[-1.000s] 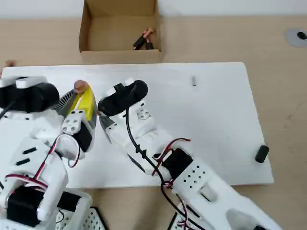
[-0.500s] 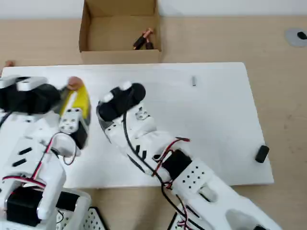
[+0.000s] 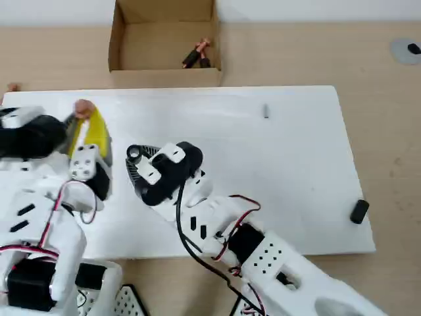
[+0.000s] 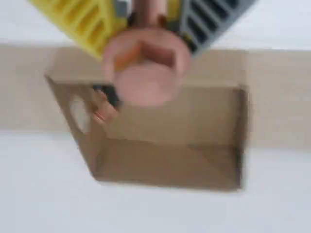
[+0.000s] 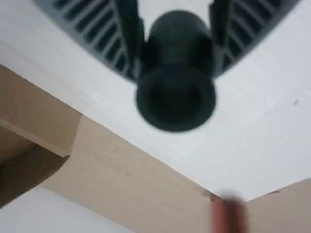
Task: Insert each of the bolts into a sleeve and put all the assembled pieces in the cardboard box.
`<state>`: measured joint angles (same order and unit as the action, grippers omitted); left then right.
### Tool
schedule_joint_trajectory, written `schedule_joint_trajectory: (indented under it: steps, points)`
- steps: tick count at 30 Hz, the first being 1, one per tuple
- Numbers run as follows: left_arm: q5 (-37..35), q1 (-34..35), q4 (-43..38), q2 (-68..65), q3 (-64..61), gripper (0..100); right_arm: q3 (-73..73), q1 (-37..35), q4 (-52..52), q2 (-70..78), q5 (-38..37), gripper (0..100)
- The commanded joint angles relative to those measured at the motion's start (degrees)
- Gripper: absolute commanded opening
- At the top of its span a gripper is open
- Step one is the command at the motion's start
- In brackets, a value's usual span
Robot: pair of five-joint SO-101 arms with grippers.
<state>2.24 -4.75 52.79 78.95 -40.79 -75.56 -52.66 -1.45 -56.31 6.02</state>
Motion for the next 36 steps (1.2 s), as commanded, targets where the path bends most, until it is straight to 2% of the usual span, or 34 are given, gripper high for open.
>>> schedule_joint_trajectory:
  steps: [1,6,17,20,26,36]
  points:
    - [0.26,-5.01,1.14,0.48,0.62,1,1.89,-2.33,-1.58,-1.89,-0.44,0.9]
    - [0.26,-5.8,1.41,0.66,1.67,1,1.36,-3.74,-1.41,-1.8,-0.35,0.9]
    - [0.53,-6.15,17.58,0.57,16.44,1,0.92,-3.38,0.79,-1.8,1.58,0.9]
    - [0.53,-6.15,19.08,0.57,18.37,1,0.92,-3.38,0.79,-1.8,1.58,0.9]
    - [0.35,-6.15,18.46,0.31,17.76,1,1.01,-3.47,0.62,-1.8,2.2,0.9]
    - [0.26,-6.24,7.3,0.66,3.78,1,1.1,-3.65,0.53,-1.8,2.55,0.9]
